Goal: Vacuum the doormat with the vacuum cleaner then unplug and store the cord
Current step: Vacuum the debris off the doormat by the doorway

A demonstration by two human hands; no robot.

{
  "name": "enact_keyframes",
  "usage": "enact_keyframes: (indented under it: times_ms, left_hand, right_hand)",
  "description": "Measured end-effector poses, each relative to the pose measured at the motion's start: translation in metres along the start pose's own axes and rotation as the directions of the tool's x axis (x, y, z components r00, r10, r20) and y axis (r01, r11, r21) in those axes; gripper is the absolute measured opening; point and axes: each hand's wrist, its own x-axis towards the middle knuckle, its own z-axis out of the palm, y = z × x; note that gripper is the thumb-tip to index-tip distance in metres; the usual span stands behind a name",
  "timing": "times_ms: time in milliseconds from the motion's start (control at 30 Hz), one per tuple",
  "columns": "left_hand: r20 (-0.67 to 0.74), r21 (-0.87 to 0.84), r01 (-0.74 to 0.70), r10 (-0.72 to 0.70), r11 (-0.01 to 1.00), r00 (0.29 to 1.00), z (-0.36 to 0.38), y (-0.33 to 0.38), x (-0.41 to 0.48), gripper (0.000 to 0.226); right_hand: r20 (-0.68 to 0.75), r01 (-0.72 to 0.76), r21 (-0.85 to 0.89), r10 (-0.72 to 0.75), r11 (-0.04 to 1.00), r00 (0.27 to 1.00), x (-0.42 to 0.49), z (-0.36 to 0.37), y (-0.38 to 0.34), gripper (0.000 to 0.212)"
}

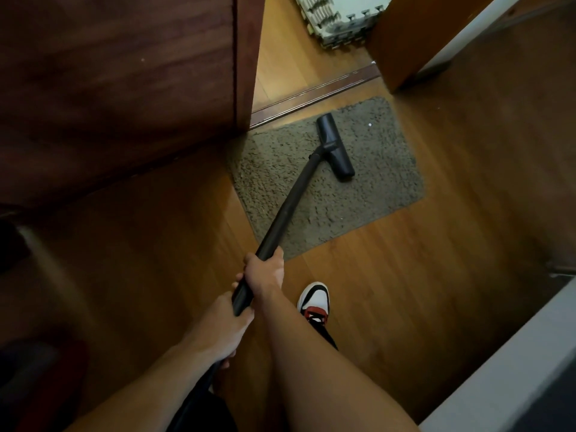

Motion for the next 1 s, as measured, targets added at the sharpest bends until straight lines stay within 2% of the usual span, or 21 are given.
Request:
enact_keyframes:
  times_ms: [100, 300, 667, 1000]
  left_hand:
    - [-0.010, -0.002, 0.003, -0.003, 1.000, 1.000, 0.008, 0.019, 0.009, 0.019]
    - [-0.064, 0.099, 0.034, -0.028, 0.995, 0.998, 0.028, 0.071, 0.043, 0.028]
    - [-0.048, 0.098, 0.058, -0.054, 0.993, 0.997, 0.069, 0.170, 0.111, 0.028]
    - [-0.095, 0.104, 0.023, -0.013, 0.994, 0.995, 0.091, 0.197, 0.142, 0.026]
  right_hand:
    - [0.008, 0.010, 0.052, -0.010, 0.999, 1.000, 0.013, -0.012, -0.011, 0.043]
    - [0.015, 0.031, 0.125, -0.033, 0.992, 0.999, 0.053, -0.043, -0.041, 0.044]
    - [0.009, 0.032, 0.128, -0.033, 0.991, 0.999, 0.130, -0.114, -0.118, 0.038]
    - [0.017, 0.014, 0.176, -0.018, 0.984, 1.000, 0.158, -0.140, -0.144, 0.032]
